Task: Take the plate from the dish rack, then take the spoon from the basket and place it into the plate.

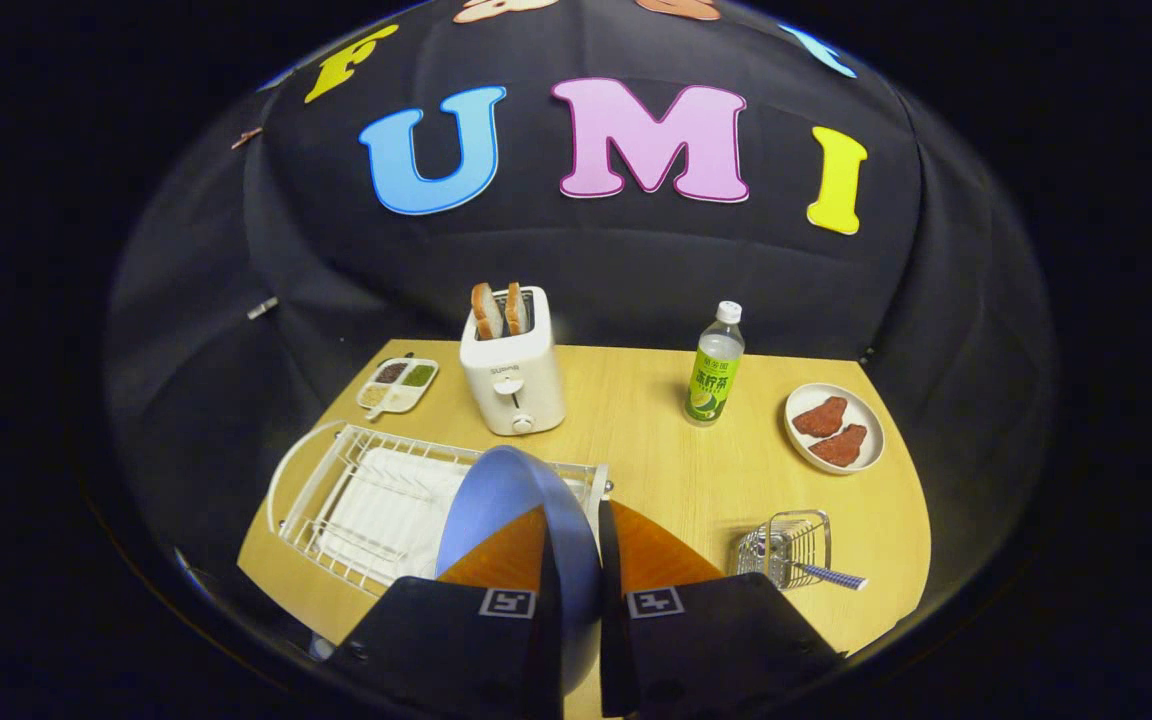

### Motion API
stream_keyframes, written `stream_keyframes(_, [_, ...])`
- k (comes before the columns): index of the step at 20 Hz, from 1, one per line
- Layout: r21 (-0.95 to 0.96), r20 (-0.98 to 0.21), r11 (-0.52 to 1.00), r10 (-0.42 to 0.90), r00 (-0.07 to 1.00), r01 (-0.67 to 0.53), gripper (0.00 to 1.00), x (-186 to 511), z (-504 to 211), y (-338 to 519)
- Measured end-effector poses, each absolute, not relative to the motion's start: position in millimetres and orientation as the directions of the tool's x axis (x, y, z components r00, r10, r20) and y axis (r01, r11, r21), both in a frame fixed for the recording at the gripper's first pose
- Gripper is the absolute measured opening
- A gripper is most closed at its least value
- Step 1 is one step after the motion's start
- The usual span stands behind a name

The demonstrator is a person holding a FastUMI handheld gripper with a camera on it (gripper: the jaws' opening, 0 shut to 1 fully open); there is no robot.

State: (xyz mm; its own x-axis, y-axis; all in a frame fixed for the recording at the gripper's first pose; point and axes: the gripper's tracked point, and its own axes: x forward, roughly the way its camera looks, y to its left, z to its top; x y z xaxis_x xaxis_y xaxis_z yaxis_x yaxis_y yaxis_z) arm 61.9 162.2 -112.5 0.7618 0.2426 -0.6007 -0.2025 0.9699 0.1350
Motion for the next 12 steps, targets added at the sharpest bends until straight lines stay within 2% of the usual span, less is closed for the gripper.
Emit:
stream_keyframes(3, [0.205,-0.555,0.947,0.321,0.767,-0.247,0.18,28.8,-94.4,142.0])
stream_keyframes(6, [0.226,-0.531,0.938,0.345,0.774,-0.264,0.18,-8.5,-93.8,109.1])
stream_keyframes(12, [0.315,-0.587,0.94,0.301,0.751,-0.131,0.18,-51.8,-154.9,33.6])
